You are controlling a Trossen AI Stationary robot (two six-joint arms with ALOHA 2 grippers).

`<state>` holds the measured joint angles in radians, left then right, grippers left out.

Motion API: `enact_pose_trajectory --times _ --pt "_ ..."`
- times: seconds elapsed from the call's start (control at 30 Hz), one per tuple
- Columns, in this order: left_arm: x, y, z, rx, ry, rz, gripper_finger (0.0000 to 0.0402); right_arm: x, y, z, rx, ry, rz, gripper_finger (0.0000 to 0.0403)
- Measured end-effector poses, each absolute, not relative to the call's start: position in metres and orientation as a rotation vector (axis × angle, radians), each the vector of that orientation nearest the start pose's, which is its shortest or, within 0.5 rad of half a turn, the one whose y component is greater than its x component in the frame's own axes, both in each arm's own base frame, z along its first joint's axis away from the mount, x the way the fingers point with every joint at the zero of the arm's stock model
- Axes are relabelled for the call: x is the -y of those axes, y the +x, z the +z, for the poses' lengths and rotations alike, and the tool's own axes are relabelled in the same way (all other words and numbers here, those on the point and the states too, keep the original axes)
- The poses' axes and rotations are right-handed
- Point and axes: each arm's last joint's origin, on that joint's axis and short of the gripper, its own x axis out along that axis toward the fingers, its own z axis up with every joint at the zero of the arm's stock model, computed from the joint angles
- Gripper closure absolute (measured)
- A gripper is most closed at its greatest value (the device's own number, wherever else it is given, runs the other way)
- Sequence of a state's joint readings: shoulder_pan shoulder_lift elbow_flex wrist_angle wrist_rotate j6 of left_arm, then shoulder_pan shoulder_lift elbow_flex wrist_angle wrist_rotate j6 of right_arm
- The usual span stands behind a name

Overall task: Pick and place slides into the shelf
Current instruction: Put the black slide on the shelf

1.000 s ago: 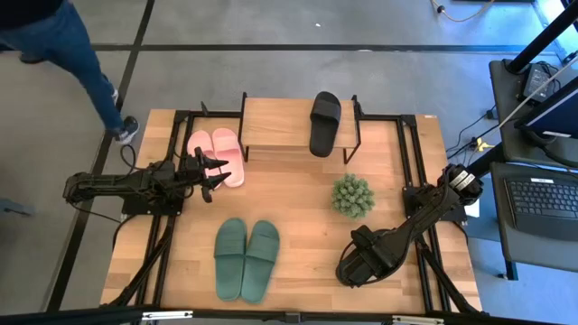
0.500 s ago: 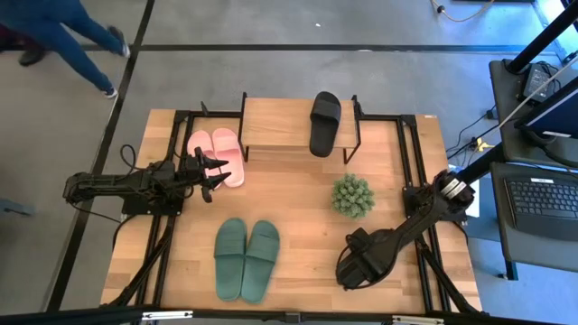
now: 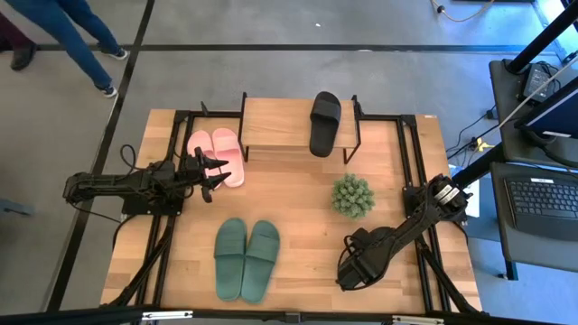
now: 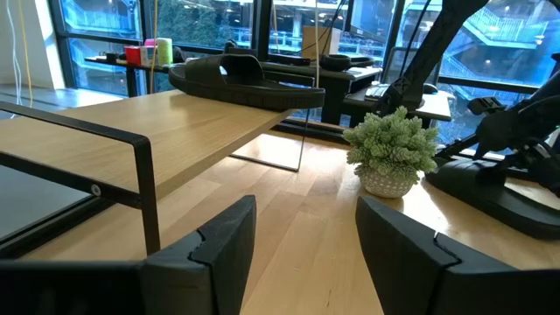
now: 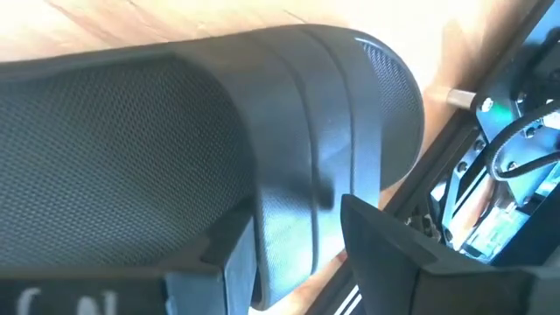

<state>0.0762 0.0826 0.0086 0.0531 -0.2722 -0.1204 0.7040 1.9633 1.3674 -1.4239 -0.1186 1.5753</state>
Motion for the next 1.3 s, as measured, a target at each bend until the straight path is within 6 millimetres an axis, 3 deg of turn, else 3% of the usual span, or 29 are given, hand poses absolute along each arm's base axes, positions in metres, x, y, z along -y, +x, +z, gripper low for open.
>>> enact_pose_trajectory --times 0.47,0.77,0.97,1.1,1.3 --pt "-0.015 0.100 0.165 0.000 -0.117 0.349 0.0211 -0.204 0.236 0.172 -1.724 0.340 -1.052 0.0242" --pt "-0.016 0.100 0.165 -0.001 -0.117 0.350 0.0211 -0.198 0.228 0.148 -1.802 0.243 -1.093 0.0242" --pt "-0.015 0.100 0.165 -0.001 -0.117 0.349 0.0211 -0.194 0.222 0.143 -1.849 0.244 -1.123 0.0245" --pt "-0.015 0.100 0.165 -0.001 -0.117 0.349 0.0211 -0.194 0.222 0.143 -1.850 0.244 -1.124 0.0275" --pt "-0.015 0.100 0.165 -0.001 -0.117 0.349 0.0211 -0.194 0.222 0.143 -1.855 0.242 -1.123 0.0368"
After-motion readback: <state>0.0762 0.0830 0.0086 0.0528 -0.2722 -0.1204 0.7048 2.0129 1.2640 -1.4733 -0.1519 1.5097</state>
